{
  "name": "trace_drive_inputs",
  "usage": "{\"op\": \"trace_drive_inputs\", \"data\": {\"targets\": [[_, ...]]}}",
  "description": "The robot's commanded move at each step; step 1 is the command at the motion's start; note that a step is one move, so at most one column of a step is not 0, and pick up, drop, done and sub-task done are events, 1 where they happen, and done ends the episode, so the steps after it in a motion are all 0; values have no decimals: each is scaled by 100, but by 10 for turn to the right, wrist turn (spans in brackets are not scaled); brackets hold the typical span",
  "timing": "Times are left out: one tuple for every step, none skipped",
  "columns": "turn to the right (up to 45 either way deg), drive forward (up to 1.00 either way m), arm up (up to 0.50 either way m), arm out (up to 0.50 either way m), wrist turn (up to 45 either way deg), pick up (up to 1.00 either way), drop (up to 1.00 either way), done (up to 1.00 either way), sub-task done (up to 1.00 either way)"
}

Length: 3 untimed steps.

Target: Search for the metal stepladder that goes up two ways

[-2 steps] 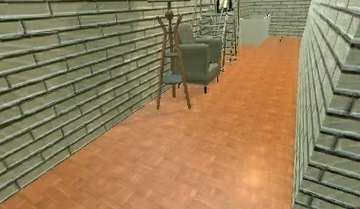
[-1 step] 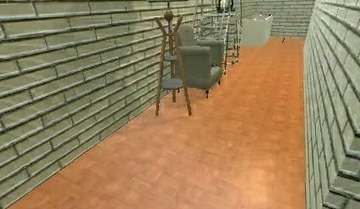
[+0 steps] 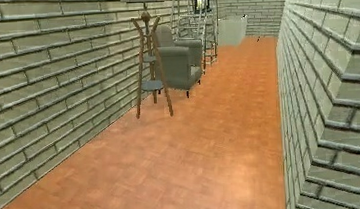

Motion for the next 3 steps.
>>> {"op": "trace_drive_inputs", "data": {"targets": [[0,85,0,0,0,0,0,0,0],[210,0,0,0,0,0,0,0,0],[0,100,0,0,0,0,0,0,0]]}}
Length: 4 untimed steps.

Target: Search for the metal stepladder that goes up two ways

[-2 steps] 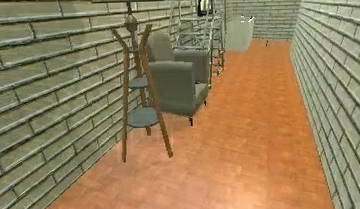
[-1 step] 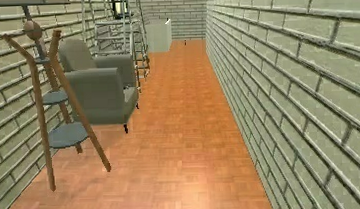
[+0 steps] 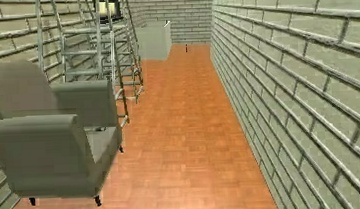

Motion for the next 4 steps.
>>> {"op": "trace_drive_inputs", "data": {"targets": [[0,100,0,0,0,0,0,0,0],[60,0,0,0,0,0,0,0,0],[0,50,0,0,0,0,0,0,0],[-450,0,0,0,0,0,0,0,0]]}}
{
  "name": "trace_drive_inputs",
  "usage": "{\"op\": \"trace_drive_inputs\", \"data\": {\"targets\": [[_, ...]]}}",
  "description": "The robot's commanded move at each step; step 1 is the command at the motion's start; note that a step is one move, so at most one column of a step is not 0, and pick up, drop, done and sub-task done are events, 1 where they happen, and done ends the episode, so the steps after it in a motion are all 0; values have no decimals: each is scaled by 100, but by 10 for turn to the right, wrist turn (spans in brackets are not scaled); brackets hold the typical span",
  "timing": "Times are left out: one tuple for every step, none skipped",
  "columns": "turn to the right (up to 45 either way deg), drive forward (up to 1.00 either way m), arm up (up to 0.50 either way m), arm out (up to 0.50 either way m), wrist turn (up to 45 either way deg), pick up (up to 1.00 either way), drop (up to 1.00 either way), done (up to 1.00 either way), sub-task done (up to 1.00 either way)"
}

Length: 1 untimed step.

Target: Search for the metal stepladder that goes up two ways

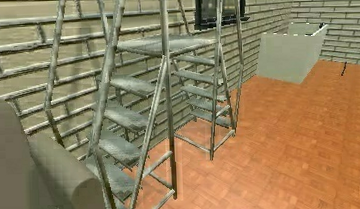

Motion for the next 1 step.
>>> {"op": "trace_drive_inputs", "data": {"targets": [[0,0,0,0,0,0,0,100,0]]}}
